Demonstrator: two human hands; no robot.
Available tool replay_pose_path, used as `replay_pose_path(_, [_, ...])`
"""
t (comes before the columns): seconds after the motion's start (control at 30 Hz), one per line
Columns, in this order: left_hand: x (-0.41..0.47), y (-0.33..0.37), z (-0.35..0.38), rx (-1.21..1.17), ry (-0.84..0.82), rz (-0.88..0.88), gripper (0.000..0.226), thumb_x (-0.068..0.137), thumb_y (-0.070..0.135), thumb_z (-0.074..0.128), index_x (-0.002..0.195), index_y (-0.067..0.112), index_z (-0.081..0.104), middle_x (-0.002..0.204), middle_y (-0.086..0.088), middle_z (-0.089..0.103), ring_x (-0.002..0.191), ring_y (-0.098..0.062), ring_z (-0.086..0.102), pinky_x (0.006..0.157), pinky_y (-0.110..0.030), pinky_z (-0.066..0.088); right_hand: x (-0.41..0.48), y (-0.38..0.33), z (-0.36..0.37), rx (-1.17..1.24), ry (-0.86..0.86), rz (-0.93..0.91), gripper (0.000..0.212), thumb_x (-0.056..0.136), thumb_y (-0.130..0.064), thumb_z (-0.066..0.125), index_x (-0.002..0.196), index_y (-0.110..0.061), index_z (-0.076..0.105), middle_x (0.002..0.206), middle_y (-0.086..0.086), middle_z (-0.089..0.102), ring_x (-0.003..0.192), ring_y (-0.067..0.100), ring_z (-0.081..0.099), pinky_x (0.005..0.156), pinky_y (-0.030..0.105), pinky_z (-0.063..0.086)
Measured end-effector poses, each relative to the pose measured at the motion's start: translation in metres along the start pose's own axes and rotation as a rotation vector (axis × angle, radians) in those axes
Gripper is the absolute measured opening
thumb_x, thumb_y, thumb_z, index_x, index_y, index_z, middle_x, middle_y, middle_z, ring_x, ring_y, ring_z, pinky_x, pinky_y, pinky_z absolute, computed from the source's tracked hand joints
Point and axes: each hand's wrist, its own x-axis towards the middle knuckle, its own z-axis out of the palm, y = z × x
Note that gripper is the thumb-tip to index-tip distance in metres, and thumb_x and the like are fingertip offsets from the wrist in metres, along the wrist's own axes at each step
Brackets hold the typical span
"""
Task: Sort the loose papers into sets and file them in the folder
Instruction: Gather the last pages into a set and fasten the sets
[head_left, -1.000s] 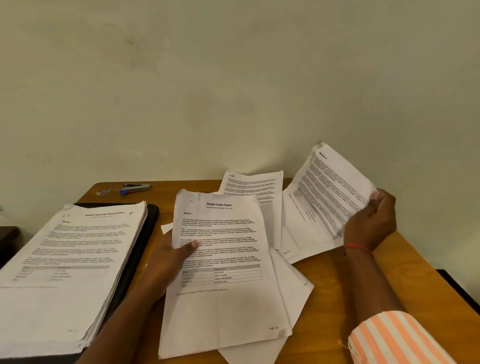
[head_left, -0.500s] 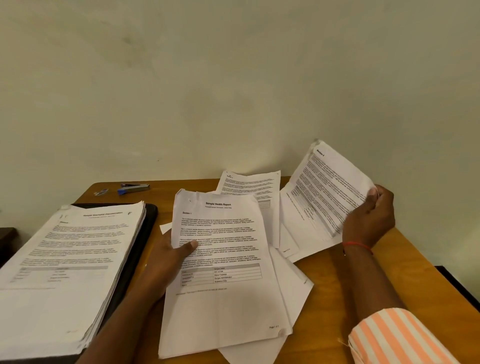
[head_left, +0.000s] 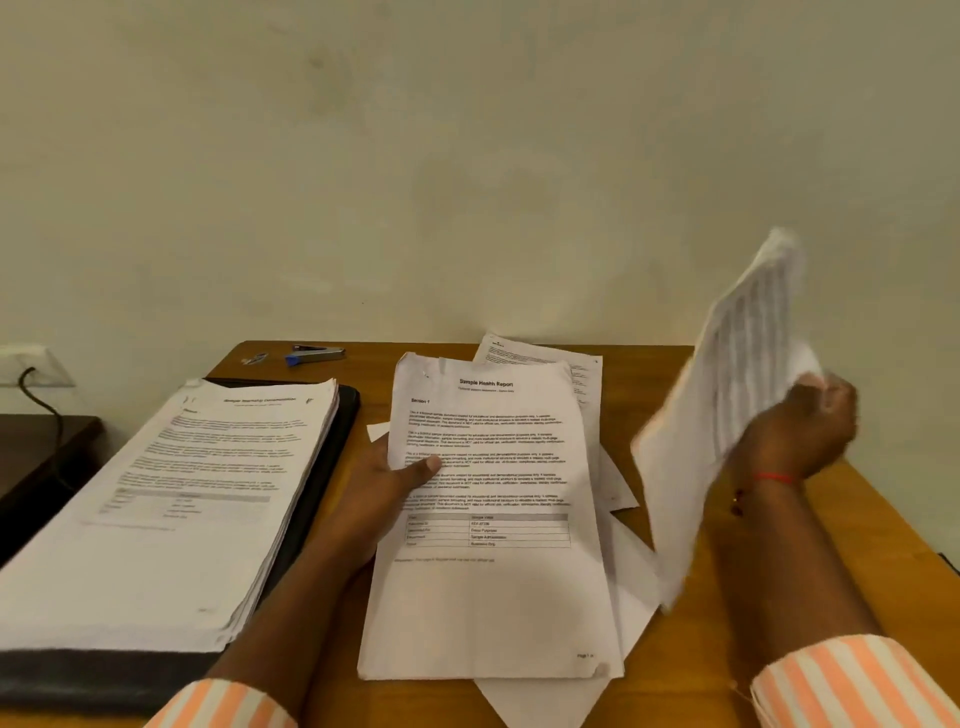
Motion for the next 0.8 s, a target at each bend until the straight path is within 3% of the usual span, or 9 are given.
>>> replay_pose_path(0.07, [0.0, 0.0, 0.0, -0.011, -0.013, -0.007, 0.034, 0.092, 0.014, 0.07, 0.125, 0.021, 0.062, 0.114, -0.001, 0.076, 0.101, -0.024, 0.074, 0.078, -0.036, 0.063, -0.018, -0.001, 0.003, -0.122, -0.358, -0.028, 0.017, 0.102, -0.01, 0.048, 0.106, -0.004, 0.064, 0.096, 0.002, 0.06, 0.09, 0.014, 0.057, 0.077, 0.019, 0.044])
replay_pose_path(0.13, [-0.001, 0.001, 0.001, -0.01, -0.013, -0.001, 0.034, 0.092, 0.014, 0.07, 0.125, 0.021, 0.062, 0.112, 0.0, 0.076, 0.1, -0.024, 0.074, 0.075, -0.034, 0.063, -0.043, -0.006, 0.007, -0.216, -0.652, -0.093, 0.015, 0.104, -0.009, 0.049, 0.1, -0.008, 0.063, 0.091, 0.001, 0.061, 0.082, 0.015, 0.058, 0.071, 0.019, 0.045])
replay_pose_path(0.23, [0.0, 0.0, 0.005, -0.001, -0.011, -0.01, 0.031, 0.092, 0.016, 0.071, 0.12, 0.024, 0.062, 0.106, 0.002, 0.077, 0.091, -0.015, 0.076, 0.065, -0.025, 0.061, -0.071, -0.001, 0.015, -0.327, -0.849, -0.259, 0.013, 0.102, -0.012, 0.056, 0.09, -0.018, 0.059, 0.083, -0.005, 0.061, 0.07, 0.003, 0.058, 0.056, 0.008, 0.042])
replay_pose_path(0.33, [-0.001, 0.001, 0.007, 0.048, 0.001, -0.016, 0.024, 0.093, 0.017, 0.071, 0.112, 0.027, 0.062, 0.098, 0.006, 0.076, 0.078, -0.004, 0.075, 0.055, -0.018, 0.056, -0.086, 0.006, 0.022, -0.4, -0.837, -0.23, 0.009, 0.1, -0.016, 0.058, 0.107, -0.012, 0.062, 0.099, -0.001, 0.066, 0.083, 0.013, 0.062, 0.062, 0.015, 0.045])
replay_pose_path(0.43, [0.0, 0.002, 0.001, 0.045, 0.019, -0.011, 0.035, 0.091, 0.021, 0.073, 0.124, 0.021, 0.061, 0.109, -0.001, 0.076, 0.091, -0.018, 0.076, 0.071, -0.033, 0.063, -0.075, 0.005, 0.019, -0.36, -0.739, -0.1, 0.018, 0.097, -0.014, 0.062, 0.114, -0.008, 0.063, 0.104, 0.002, 0.063, 0.093, 0.018, 0.059, 0.064, 0.013, 0.04])
replay_pose_path(0.53, [0.001, 0.012, -0.015, 0.031, 0.062, -0.007, 0.032, 0.091, 0.017, 0.072, 0.121, 0.023, 0.063, 0.111, -0.003, 0.076, 0.098, -0.024, 0.075, 0.088, -0.052, 0.06, -0.052, 0.012, 0.009, -0.369, -0.651, -0.067, 0.02, 0.099, -0.017, 0.061, 0.116, -0.007, 0.061, 0.105, 0.004, 0.062, 0.097, 0.02, 0.057, 0.064, 0.013, 0.038])
replay_pose_path(0.63, [0.001, 0.023, -0.04, -0.031, 0.175, 0.054, 0.027, 0.092, 0.013, 0.069, 0.117, 0.021, 0.065, 0.108, -0.002, 0.077, 0.099, -0.028, 0.074, 0.086, -0.052, 0.059, -0.041, 0.017, 0.002, -0.417, -0.643, -0.062, 0.019, 0.1, -0.018, 0.06, 0.113, -0.004, 0.061, 0.102, 0.004, 0.059, 0.095, 0.02, 0.056, 0.062, 0.014, 0.036])
replay_pose_path(0.8, [0.002, 0.02, -0.067, -0.351, 0.294, 0.09, 0.041, 0.093, 0.006, 0.064, 0.133, 0.016, 0.063, 0.125, -0.007, 0.071, 0.114, -0.032, 0.068, 0.101, -0.052, 0.05, -0.042, 0.019, 0.003, -0.432, -0.655, -0.081, 0.016, 0.1, -0.016, 0.059, 0.11, -0.004, 0.061, 0.101, 0.004, 0.06, 0.093, 0.02, 0.056, 0.061, 0.014, 0.036])
